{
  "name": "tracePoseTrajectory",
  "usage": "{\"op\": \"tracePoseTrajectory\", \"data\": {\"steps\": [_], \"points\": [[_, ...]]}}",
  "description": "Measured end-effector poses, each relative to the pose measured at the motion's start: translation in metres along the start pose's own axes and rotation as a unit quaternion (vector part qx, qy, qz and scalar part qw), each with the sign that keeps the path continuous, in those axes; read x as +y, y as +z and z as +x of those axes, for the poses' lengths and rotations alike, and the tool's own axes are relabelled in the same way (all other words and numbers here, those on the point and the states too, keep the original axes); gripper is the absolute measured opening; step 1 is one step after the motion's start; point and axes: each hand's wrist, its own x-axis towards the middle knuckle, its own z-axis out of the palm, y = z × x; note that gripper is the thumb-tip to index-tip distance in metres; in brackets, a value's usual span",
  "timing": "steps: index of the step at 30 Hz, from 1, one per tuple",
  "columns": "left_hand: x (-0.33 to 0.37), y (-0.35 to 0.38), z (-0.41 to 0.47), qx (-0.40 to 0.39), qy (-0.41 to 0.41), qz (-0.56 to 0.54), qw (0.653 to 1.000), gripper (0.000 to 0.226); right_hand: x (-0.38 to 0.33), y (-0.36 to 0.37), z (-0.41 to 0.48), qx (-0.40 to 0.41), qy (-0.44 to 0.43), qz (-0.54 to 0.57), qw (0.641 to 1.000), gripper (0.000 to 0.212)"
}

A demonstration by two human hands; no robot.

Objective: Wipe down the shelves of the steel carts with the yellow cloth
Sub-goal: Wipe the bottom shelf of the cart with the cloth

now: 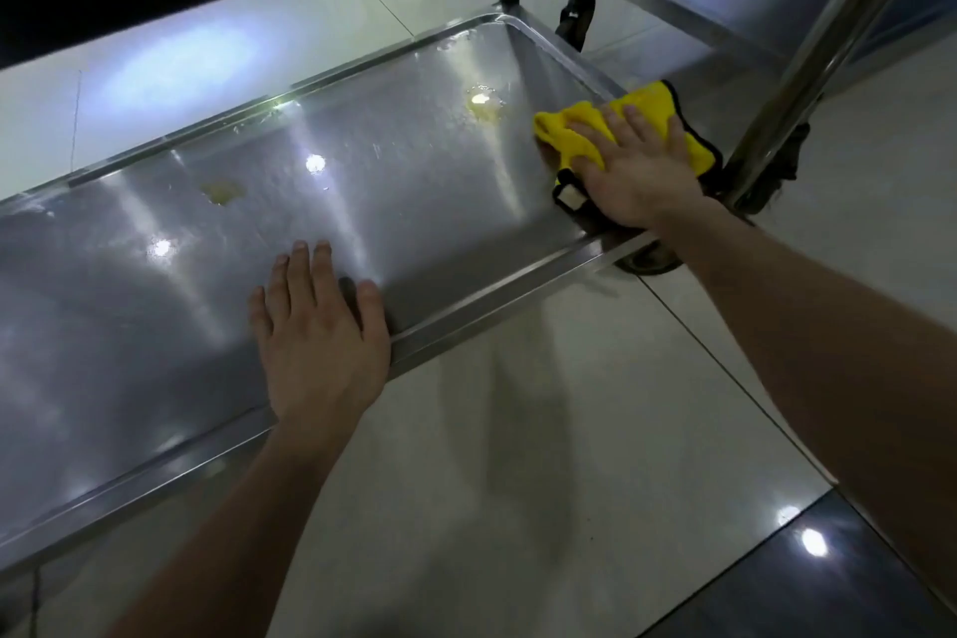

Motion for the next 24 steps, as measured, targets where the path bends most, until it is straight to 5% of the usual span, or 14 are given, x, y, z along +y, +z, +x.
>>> {"op": "tracePoseTrajectory", "data": {"steps": [4, 8, 10, 12, 17, 24], "points": [[0.005, 0.004, 0.000, 0.046, -0.003, -0.008, 0.999, 0.071, -0.053, 0.004, -0.051, 0.009, 0.001, -0.035, 0.999, 0.074], [0.003, 0.001, 0.001, 0.080, 0.013, -0.089, 0.993, 0.064, -0.164, 0.021, -0.103, -0.040, -0.219, -0.015, 0.975, 0.061], [-0.008, -0.007, -0.001, 0.092, 0.005, -0.165, 0.982, 0.059, -0.181, 0.019, -0.112, -0.046, -0.257, 0.008, 0.965, 0.058], [-0.032, -0.019, -0.002, 0.113, 0.004, -0.183, 0.977, 0.055, -0.174, 0.015, -0.110, -0.048, -0.253, 0.004, 0.966, 0.059], [-0.163, -0.047, -0.015, 0.095, 0.011, -0.017, 0.995, 0.056, -0.159, 0.016, -0.099, -0.061, -0.249, 0.018, 0.966, 0.062], [-0.220, -0.048, -0.034, 0.087, -0.098, -0.025, 0.991, 0.066, -0.207, 0.044, -0.086, 0.037, -0.057, 0.009, 0.998, 0.061]]}}
